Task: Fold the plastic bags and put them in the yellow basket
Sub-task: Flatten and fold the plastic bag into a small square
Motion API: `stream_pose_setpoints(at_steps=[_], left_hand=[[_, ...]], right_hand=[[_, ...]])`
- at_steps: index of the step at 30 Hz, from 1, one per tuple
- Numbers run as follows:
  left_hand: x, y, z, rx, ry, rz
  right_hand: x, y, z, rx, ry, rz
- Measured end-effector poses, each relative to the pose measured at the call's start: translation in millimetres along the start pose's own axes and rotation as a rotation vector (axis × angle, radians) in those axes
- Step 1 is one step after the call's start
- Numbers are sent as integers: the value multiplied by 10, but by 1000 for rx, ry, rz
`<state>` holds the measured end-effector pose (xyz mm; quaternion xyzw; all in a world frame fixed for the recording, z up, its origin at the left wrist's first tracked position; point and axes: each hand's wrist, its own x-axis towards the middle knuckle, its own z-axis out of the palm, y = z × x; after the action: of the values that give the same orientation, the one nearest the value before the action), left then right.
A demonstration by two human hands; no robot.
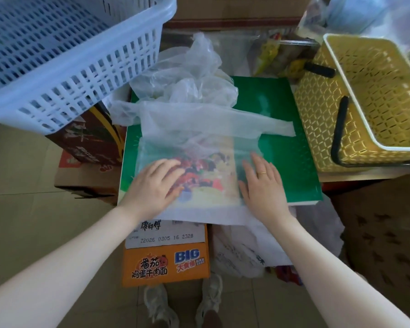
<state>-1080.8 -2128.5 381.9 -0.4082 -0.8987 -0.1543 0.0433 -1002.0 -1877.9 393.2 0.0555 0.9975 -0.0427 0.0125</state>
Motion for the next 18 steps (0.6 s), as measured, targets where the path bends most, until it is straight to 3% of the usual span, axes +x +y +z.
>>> stream_pose_setpoints(at_steps=[2,6,9,13,18], left_hand=[[-192,80,-30,11,-85,96],[-438,-20,13,132,-226,177],[-513,-139,36,77,-154,141],[-575,-209,-20,-26,-98,157],[-615,-108,-255,-419,25,-7]], right_hand=[[-136,-210,-13,20,79,-148],[-429,-390,182,-99,-81,-231],[-549,-354,297,-133,-131,-142],[-605,-332,293,-79,-32,33],[-709,-330,87,1,10,29]])
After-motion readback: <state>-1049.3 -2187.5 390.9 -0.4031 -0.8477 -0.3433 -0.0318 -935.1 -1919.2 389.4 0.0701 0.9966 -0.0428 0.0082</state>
